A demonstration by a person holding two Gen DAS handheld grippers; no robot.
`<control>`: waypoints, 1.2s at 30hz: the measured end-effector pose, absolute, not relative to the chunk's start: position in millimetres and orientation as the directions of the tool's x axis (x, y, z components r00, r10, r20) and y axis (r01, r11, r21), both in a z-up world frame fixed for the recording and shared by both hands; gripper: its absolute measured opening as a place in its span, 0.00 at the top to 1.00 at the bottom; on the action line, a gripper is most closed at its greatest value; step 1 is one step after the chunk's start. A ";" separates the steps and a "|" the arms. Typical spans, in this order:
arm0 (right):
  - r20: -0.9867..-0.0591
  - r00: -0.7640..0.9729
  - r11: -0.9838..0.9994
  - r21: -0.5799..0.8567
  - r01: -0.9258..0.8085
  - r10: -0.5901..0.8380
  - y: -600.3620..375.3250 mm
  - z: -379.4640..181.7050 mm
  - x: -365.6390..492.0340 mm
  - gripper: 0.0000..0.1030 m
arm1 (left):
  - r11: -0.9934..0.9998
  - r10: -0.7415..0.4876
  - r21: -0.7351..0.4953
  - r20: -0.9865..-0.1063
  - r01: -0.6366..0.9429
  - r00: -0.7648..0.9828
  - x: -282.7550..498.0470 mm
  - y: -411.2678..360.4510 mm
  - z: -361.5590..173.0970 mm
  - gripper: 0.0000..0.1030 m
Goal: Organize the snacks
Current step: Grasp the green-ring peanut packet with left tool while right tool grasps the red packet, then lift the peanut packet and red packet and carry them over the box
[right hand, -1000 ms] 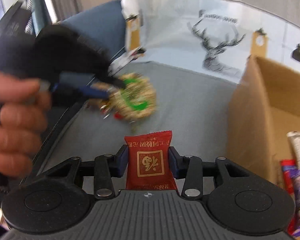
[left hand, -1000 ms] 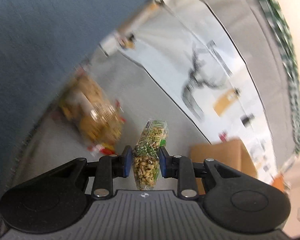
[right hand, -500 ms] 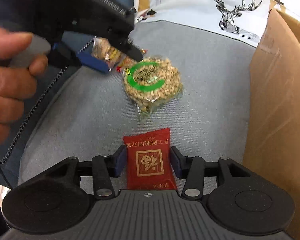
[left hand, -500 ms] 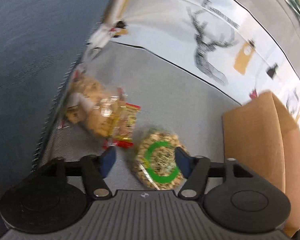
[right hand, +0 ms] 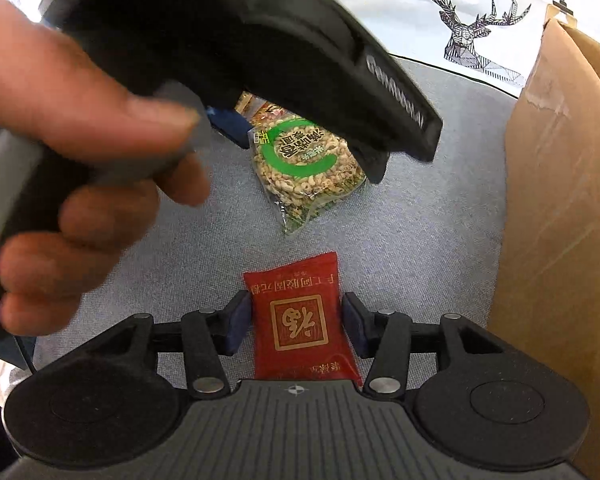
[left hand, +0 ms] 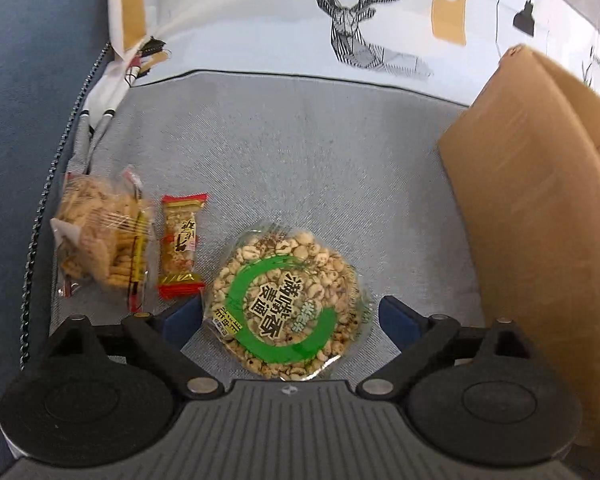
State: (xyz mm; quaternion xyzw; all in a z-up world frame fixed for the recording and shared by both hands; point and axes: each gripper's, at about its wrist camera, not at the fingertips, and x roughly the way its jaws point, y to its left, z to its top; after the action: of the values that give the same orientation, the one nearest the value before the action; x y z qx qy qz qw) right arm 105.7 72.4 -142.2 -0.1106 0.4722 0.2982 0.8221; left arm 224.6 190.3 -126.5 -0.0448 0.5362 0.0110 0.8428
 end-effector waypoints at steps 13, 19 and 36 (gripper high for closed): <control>-0.834 0.411 0.824 0.088 -0.559 0.368 78.1 -137.4 106.1 0.57 | 0.997 -0.003 -0.039 -0.897 -0.072 0.443 229.7 189.5 -115.6 0.16; -0.769 0.491 0.823 0.080 -0.562 0.409 74.2 -98.9 97.5 0.58 | 0.978 -0.074 -0.168 -0.840 -0.127 0.538 223.9 202.2 -75.4 0.16; -0.455 0.721 0.827 0.064 -0.559 0.522 -1.8 -19.7 81.9 0.57 | 0.907 -0.031 -0.364 -0.562 -0.213 0.827 200.2 208.9 -10.0 0.16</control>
State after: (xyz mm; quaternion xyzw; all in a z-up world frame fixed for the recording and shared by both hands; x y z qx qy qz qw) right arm 81.9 -1.8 -19.7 -0.0388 0.2331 0.2916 0.9269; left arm 200.2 208.9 -10.0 -0.2101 0.2903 0.0487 0.9323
